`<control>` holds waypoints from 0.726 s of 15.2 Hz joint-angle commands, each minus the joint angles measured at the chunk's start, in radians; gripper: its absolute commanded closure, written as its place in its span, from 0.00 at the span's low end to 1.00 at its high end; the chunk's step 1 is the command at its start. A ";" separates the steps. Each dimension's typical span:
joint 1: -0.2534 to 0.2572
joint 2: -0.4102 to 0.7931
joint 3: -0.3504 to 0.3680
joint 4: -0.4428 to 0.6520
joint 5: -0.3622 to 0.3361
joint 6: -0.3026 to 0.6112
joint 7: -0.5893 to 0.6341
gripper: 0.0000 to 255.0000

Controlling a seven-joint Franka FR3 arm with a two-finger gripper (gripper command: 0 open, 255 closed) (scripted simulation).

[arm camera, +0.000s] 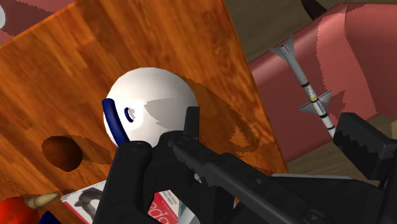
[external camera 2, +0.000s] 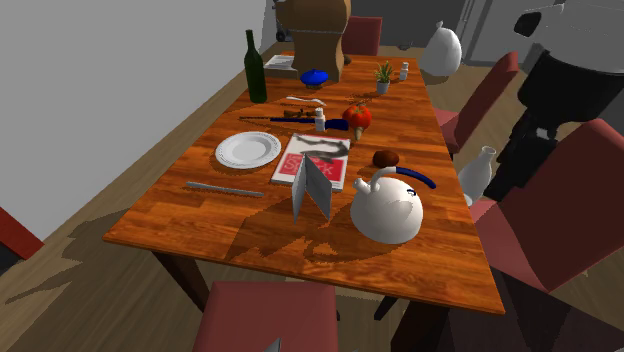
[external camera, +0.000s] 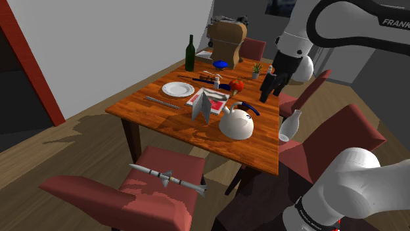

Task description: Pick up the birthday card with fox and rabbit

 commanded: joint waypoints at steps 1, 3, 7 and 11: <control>0.000 0.000 0.000 0.000 0.000 0.000 0.000 0.00; -0.001 0.066 -0.007 0.009 -0.006 0.057 -0.011 0.00; -0.004 0.205 -0.021 0.044 -0.016 0.163 -0.031 0.00; -0.005 0.351 -0.034 0.101 -0.022 0.254 -0.052 0.00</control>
